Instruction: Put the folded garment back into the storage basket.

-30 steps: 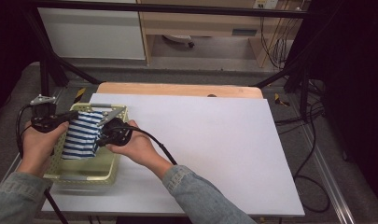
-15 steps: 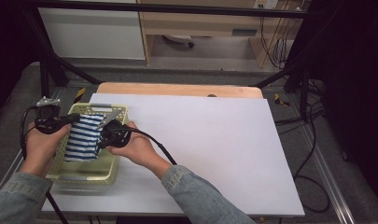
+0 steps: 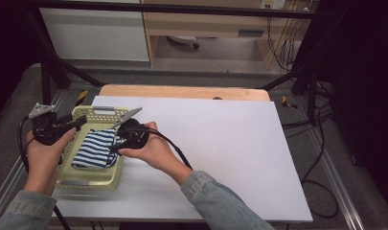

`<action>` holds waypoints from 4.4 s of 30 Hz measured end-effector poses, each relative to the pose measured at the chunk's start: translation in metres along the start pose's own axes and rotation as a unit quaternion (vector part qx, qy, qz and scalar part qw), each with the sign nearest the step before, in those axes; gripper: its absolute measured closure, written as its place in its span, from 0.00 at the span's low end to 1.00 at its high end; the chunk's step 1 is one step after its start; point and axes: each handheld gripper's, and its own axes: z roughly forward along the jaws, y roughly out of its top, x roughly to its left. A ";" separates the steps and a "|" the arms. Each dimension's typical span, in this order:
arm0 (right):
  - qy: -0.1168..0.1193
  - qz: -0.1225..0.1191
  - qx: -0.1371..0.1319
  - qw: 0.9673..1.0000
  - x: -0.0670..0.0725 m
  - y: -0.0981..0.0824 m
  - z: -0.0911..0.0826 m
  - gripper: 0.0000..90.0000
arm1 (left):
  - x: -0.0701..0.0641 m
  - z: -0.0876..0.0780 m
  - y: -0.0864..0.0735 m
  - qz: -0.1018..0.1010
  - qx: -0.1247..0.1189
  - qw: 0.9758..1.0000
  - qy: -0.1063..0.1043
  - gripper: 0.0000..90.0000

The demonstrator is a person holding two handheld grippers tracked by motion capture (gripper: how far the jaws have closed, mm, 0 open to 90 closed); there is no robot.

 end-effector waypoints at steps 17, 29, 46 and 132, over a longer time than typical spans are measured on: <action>-0.080 0.023 -0.022 0.996 -0.014 -0.017 -0.073 0.14 | -0.073 -0.023 -0.027 0.063 -0.026 0.997 -0.042 0.13; -0.147 0.023 -0.052 0.988 -0.029 -0.030 -0.100 0.04 | -0.086 -0.023 -0.061 0.016 -0.057 0.995 -0.076 0.15; -0.198 0.023 -0.103 0.975 -0.051 -0.046 -0.147 0.05 | -0.106 -0.017 -0.078 0.034 -0.036 0.995 -0.089 0.11; -0.308 0.117 -0.147 0.933 -0.100 -0.164 -0.311 0.04 | -0.103 0.000 -0.107 0.040 0.004 0.995 -0.091 0.10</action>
